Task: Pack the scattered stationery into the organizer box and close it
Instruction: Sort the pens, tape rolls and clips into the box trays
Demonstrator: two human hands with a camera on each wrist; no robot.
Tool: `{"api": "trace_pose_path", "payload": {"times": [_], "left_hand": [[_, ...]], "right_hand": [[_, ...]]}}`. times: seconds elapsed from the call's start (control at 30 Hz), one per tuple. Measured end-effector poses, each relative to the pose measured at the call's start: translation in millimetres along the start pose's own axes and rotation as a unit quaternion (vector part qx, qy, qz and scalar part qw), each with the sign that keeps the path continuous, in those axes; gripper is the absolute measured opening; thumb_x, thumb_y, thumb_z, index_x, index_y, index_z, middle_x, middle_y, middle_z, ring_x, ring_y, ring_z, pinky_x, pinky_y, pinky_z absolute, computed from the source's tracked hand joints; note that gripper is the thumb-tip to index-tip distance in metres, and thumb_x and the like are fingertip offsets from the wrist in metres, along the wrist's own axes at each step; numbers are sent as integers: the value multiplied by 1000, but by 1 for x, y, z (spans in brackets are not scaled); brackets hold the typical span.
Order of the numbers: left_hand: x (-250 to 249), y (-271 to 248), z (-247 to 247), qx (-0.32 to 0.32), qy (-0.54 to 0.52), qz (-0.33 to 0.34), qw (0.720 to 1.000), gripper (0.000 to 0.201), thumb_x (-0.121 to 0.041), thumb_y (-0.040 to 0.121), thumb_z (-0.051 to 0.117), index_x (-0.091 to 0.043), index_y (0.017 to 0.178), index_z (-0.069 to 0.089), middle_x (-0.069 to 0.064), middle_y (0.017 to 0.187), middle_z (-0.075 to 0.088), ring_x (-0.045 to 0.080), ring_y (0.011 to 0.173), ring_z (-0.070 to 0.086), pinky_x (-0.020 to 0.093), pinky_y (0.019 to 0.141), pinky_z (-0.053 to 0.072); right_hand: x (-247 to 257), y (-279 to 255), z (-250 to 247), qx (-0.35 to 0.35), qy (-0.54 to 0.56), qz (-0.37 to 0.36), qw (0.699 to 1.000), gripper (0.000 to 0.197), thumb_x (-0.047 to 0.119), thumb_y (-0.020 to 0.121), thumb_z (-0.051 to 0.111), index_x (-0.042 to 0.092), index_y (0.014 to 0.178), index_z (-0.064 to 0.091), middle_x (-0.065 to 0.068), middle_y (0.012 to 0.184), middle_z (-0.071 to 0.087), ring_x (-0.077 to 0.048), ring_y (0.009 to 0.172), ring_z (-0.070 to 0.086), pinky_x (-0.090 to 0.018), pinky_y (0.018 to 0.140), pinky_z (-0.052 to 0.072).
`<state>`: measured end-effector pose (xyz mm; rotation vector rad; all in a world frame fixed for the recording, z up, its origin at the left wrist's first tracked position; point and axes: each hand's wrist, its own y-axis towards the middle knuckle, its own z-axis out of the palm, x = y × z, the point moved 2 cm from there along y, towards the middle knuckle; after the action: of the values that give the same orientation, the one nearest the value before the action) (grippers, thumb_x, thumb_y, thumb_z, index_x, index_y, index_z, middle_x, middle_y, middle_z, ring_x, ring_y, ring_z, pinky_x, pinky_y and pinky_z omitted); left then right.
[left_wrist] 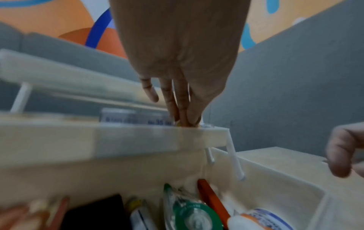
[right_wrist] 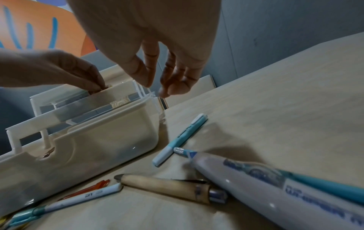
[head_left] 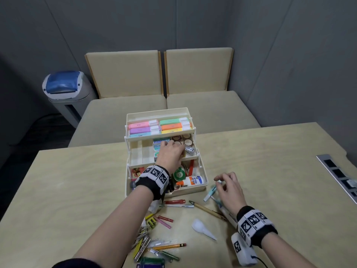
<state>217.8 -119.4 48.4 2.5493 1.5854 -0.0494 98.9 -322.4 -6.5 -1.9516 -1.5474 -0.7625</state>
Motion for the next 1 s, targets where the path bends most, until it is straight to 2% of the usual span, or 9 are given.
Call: {"api": "trace_pose_path", "payload": {"times": [0.1,0.17,0.3,0.4,0.5,0.67,1.0], "left_hand": [[2,-1,3,1,45,-21,999,25,-33,97,42,-18,112,55,3,114,53,22,104,44,38,90,34],[3,-2,5,2,61,-42,997,32,-40,97,40,-17,108,59,5,110,49,22,102,41,38,87,34],[0,0,8,5,34,-94,995,38,-49,93,44,-17,97,64,5,108,47,23,103,40,40,91,34],[-5,6,5,13,28,-120,992,37,-48,91,47,-16,100,64,5,114,47,25,108,40,42,93,33],[-9,8,3,19,57,-103,993,35,-41,93,43,-15,107,60,5,113,51,25,109,41,44,95,32],[-9,8,3,18,82,-72,994,34,-39,95,36,-14,109,54,6,110,53,25,108,42,47,103,27],[-1,12,0,17,72,-41,996,32,-43,94,38,-16,101,54,3,104,56,22,104,45,46,102,25]], "right_hand": [[-1,6,-1,3,-2,5,1000,9,16,94,52,22,93,59,7,99,43,-6,68,56,-24,66,44],[-2,9,-1,1,-4,6,1000,9,16,93,52,22,92,59,6,98,44,-8,69,57,-25,67,44],[-17,11,3,17,-30,37,999,8,19,93,52,24,91,58,4,102,45,-12,72,57,-33,75,50],[-32,10,7,61,-88,80,991,8,22,93,49,24,97,56,3,107,42,-19,78,60,-39,79,51],[-38,10,11,89,-131,107,982,14,19,93,46,20,104,55,1,109,42,-24,82,62,-38,78,51],[-32,18,19,94,-129,103,982,12,20,94,47,19,102,55,-1,109,45,-24,86,61,-35,77,50],[-27,22,21,86,-114,82,986,10,22,94,49,23,101,55,3,109,44,-21,84,58,-35,78,49]]}}
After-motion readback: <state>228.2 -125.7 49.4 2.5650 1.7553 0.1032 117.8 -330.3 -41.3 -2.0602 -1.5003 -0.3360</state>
